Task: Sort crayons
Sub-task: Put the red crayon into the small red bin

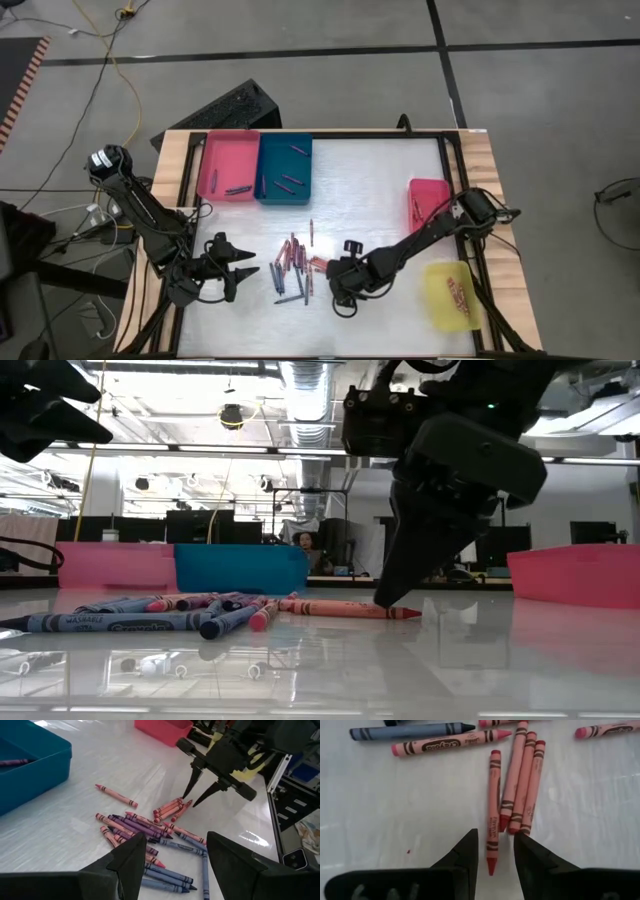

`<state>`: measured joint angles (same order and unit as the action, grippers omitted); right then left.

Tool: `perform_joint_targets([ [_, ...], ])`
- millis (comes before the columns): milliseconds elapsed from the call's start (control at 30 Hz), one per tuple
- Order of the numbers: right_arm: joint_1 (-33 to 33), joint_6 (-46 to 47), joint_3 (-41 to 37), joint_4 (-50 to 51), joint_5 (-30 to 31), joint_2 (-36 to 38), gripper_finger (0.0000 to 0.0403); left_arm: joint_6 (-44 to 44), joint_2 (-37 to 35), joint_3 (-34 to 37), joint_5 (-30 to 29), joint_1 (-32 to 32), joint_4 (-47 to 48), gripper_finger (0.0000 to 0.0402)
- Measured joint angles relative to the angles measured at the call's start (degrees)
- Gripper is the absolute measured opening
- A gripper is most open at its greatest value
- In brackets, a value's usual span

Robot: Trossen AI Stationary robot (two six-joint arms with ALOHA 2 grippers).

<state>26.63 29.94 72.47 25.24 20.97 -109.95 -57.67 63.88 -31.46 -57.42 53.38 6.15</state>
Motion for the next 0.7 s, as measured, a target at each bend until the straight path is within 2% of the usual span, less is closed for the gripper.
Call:
perform_joint_targets([
  [533, -0.3, 0.3, -0.1, -0.3, 0.0, 0.0, 0.0118, -0.5, 0.0, 0.0, 0.0, 0.0, 0.0, 0.0199],
  [700, -0.1, 2.9, -3.2, -2.9, 0.0, 0.0, 0.0118, -0.4, 0.0, 0.0, 0.0, 0.0, 0.0, 0.0199],
])
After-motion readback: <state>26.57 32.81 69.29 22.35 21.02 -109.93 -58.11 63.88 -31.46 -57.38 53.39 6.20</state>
